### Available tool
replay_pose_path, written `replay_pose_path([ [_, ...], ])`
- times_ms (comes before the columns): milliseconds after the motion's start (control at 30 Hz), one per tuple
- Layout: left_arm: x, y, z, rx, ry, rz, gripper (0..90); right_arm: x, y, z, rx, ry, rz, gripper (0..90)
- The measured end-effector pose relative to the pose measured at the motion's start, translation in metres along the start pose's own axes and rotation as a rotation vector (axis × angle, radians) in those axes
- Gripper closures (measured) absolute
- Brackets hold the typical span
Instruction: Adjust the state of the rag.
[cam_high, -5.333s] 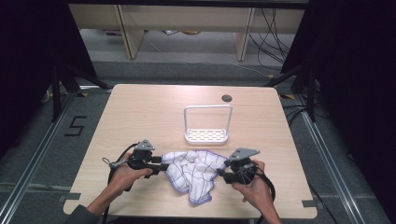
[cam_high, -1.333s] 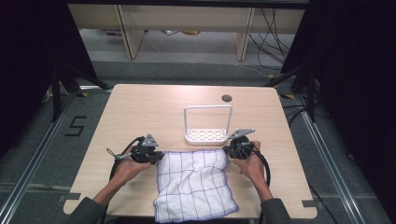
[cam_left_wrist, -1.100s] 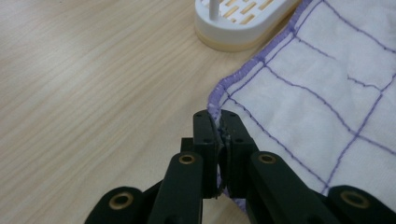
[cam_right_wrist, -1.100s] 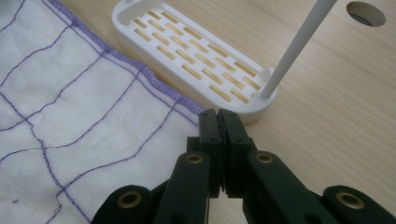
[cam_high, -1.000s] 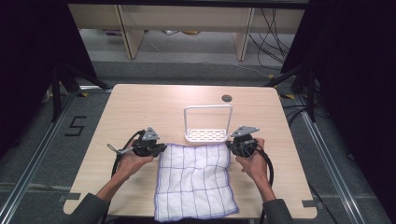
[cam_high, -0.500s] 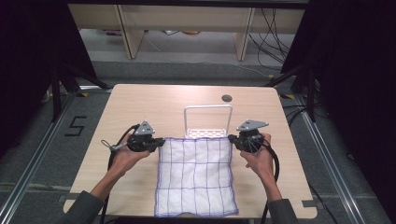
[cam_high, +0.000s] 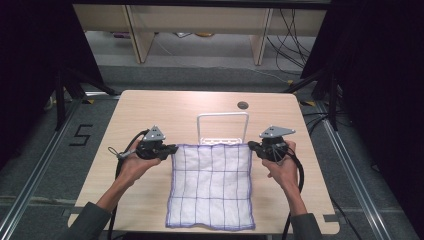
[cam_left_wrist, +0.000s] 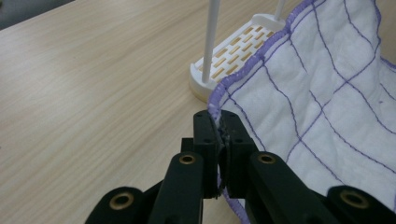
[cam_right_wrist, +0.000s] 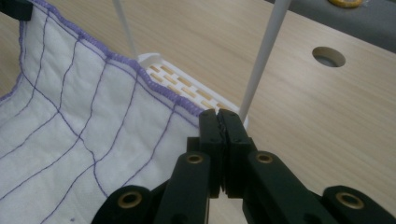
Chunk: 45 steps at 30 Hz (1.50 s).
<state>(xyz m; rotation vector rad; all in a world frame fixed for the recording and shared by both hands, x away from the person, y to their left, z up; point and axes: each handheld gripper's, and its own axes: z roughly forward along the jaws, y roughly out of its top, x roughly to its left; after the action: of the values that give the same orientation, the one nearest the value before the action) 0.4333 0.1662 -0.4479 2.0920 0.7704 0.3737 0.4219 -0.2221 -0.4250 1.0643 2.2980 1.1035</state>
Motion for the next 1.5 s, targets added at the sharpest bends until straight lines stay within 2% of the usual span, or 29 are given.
replay_pose_path([
  [33,0.0,0.0,0.0,0.0,0.0,0.0,86.1,0.0,0.0,0.0,0.0,0.0,0.0,89.5],
  [67,-0.001,0.002,0.0,-0.006,0.007,-0.005,86.1,-0.003,0.004,-0.002,-0.014,0.002,-0.021,89.5],
  [167,-0.004,0.007,-0.002,-0.018,0.001,0.012,86.1,0.0,0.009,-0.007,-0.025,-0.007,0.002,89.6],
  [200,-0.005,0.008,-0.003,-0.023,0.007,0.016,86.1,0.001,0.01,-0.008,-0.033,-0.01,-0.011,89.5],
  [233,-0.008,0.008,-0.004,-0.039,0.008,0.003,86.1,0.002,0.011,-0.01,-0.033,-0.008,-0.013,89.5],
  [267,-0.007,0.008,-0.006,-0.018,-0.006,0.026,86.1,0.003,0.011,-0.011,-0.037,-0.007,-0.018,89.5],
  [367,-0.008,0.008,-0.009,-0.027,-0.008,0.02,86.1,0.007,0.01,-0.015,-0.037,-0.002,-0.021,89.6],
  [400,-0.006,0.008,-0.011,-0.045,-0.015,0.052,86.1,0.008,0.008,-0.016,-0.036,0.0,-0.024,89.5],
  [433,-0.006,0.008,-0.011,-0.045,-0.015,0.052,86.1,0.009,0.008,-0.017,-0.036,0.001,-0.031,89.5],
  [467,-0.008,0.004,-0.015,-0.047,-0.017,0.009,86.1,0.01,0.006,-0.02,-0.038,0.003,-0.029,89.5],
  [533,-0.01,0.001,-0.019,-0.057,-0.023,-0.004,86.1,0.011,0.005,-0.024,-0.036,0.005,-0.026,89.5],
  [567,-0.012,-0.001,-0.02,-0.072,-0.037,-0.023,86.1,0.012,0.003,-0.026,-0.044,-0.001,-0.029,89.5],
  [633,-0.015,-0.005,-0.024,-0.076,-0.049,-0.021,86.1,0.014,0.0,-0.03,-0.043,0.006,-0.039,89.5],
  [667,-0.017,-0.007,-0.027,-0.07,-0.051,-0.019,86.1,0.018,-0.002,-0.032,-0.038,0.003,-0.021,89.6],
  [700,-0.017,-0.007,-0.027,-0.07,-0.051,-0.019,86.1,0.02,-0.005,-0.034,-0.033,0.01,-0.025,89.6],
  [733,-0.022,-0.011,-0.03,-0.07,-0.072,-0.013,86.1,0.02,-0.007,-0.035,-0.045,0.011,-0.053,89.6],
  [800,-0.027,-0.014,-0.034,-0.069,-0.084,-0.007,86.1,0.025,-0.011,-0.039,-0.034,0.024,-0.031,89.6],
  [933,-0.036,-0.016,-0.041,-0.067,-0.079,0.01,86.1,0.032,-0.017,-0.045,-0.036,0.025,-0.044,89.5],
  [967,-0.039,-0.017,-0.043,-0.082,-0.095,0.008,86.1,0.038,-0.021,-0.049,-0.04,0.026,-0.059,89.5],
  [1067,-0.044,-0.021,-0.046,-0.085,-0.11,0.005,86.1,0.043,-0.024,-0.052,-0.036,0.033,-0.063,89.5],
  [1100,-0.05,-0.024,-0.051,-0.078,-0.116,0.016,86.1,0.046,-0.028,-0.056,-0.046,0.037,-0.091,89.5],
  [1133,-0.052,-0.025,-0.051,-0.087,-0.122,0.02,86.2,0.049,-0.029,-0.059,-0.039,0.042,-0.079,89.5],
  [1233,-0.06,-0.029,-0.058,-0.074,-0.132,0.039,86.1,0.056,-0.036,-0.066,-0.043,0.044,-0.089,89.5],
  [1267,-0.066,-0.034,-0.062,-0.072,-0.142,0.056,86.1,0.058,-0.038,-0.068,-0.045,0.043,-0.092,89.5],
  [1300,-0.07,-0.037,-0.063,-0.082,-0.141,0.054,86.1,0.062,-0.042,-0.071,-0.043,0.056,-0.091,89.5],
  [1367,-0.072,-0.038,-0.065,-0.071,-0.155,0.057,86.1,0.066,-0.048,-0.075,-0.043,0.061,-0.102,89.5],
  [1400,-0.079,-0.046,-0.066,-0.072,-0.173,0.059,86.1,0.068,-0.051,-0.078,-0.045,0.045,-0.106,89.5],
  [1433,-0.079,-0.046,-0.066,-0.072,-0.173,0.059,86.0,0.068,-0.051,-0.078,-0.045,0.045,-0.106,89.5],
  [1500,-0.088,-0.06,-0.067,-0.028,-0.18,0.072,86.0,0.076,-0.064,-0.08,-0.023,0.058,-0.111,89.5],
])
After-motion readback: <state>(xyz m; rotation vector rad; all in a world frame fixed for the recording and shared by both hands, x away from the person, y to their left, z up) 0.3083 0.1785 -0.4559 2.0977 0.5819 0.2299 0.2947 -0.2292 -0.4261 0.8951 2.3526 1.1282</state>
